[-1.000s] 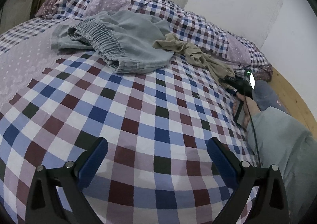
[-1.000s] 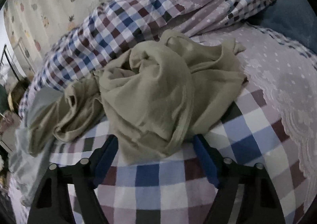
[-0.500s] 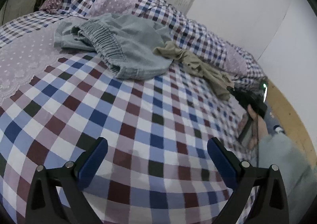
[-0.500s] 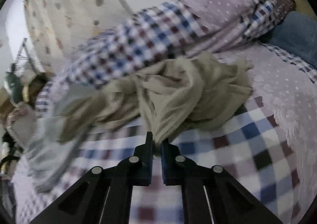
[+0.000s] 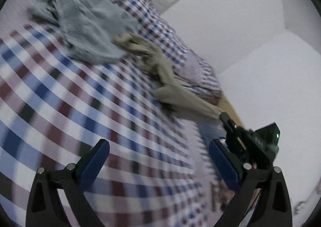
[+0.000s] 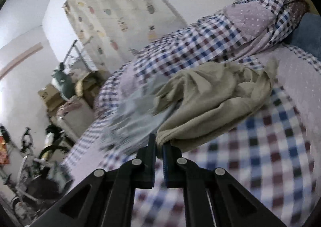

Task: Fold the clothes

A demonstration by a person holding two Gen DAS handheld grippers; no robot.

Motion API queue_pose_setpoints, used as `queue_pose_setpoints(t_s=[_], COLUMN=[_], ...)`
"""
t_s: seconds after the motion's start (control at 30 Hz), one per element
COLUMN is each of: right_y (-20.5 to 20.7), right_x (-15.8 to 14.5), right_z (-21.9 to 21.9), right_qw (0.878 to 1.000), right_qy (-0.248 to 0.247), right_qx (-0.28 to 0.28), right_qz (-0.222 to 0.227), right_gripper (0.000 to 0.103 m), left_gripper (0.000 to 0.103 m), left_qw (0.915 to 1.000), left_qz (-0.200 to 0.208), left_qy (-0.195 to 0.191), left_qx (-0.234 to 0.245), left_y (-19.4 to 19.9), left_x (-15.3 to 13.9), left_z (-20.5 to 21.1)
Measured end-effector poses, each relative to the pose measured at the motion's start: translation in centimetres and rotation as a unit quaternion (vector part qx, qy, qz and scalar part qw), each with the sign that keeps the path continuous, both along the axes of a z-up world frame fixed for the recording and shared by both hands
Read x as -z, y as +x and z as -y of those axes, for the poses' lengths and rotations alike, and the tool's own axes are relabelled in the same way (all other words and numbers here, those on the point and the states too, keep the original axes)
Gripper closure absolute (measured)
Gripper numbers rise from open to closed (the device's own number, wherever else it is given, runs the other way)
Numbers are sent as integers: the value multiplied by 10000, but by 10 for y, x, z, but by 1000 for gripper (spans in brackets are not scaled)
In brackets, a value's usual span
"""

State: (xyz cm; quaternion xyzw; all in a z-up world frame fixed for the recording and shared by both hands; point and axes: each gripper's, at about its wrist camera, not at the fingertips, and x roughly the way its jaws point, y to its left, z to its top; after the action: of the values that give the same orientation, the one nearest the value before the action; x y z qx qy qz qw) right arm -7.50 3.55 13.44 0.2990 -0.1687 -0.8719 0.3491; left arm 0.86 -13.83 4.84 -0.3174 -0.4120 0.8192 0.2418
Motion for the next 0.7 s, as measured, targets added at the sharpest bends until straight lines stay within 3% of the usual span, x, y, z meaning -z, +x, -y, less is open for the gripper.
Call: queue_pose_setpoints(t_s=[0.17,0.23,0.37,0.43,0.5,0.6,0.63,0.67,0.7], right_y=[94,123,169,183,188,191,191,188,184], right_x=[-16,-9,27,44,53,58,59,58,56], right_z=[16,27,55,59,50,26,16,8,2], right_qw=[9988,9971,9876,9819,9808,9839,9857,9872,9878], right_qy=[32,138,924,1378,1489,1347,1246,1138,1077], right_qx=[-485,-741,-1254,-1282,-1209,-1099,-1062,-1050,-1068], right_qz=[-90,-26,188,234,342,405,407,387,349], right_gripper=[99,99,98,96,94,76,63,56,55], left_gripper=[2,2,2,2,2,2,2,2,2], left_qw=[9976,9980,9987,9992,9990,9971,9966,9960,9953], left_qz=[68,170,331,365,392,388,384,384,383], left_qy=[672,600,395,177,-193,-649,-715,-780,-846], left_qx=[177,120,-6,-32,-15,71,130,195,260], left_y=[4,8,14,16,20,25,26,27,27], left_x=[0,-1,-4,-6,-9,-11,-9,-8,-7], left_z=[1,4,10,10,3,-7,-12,-17,-22])
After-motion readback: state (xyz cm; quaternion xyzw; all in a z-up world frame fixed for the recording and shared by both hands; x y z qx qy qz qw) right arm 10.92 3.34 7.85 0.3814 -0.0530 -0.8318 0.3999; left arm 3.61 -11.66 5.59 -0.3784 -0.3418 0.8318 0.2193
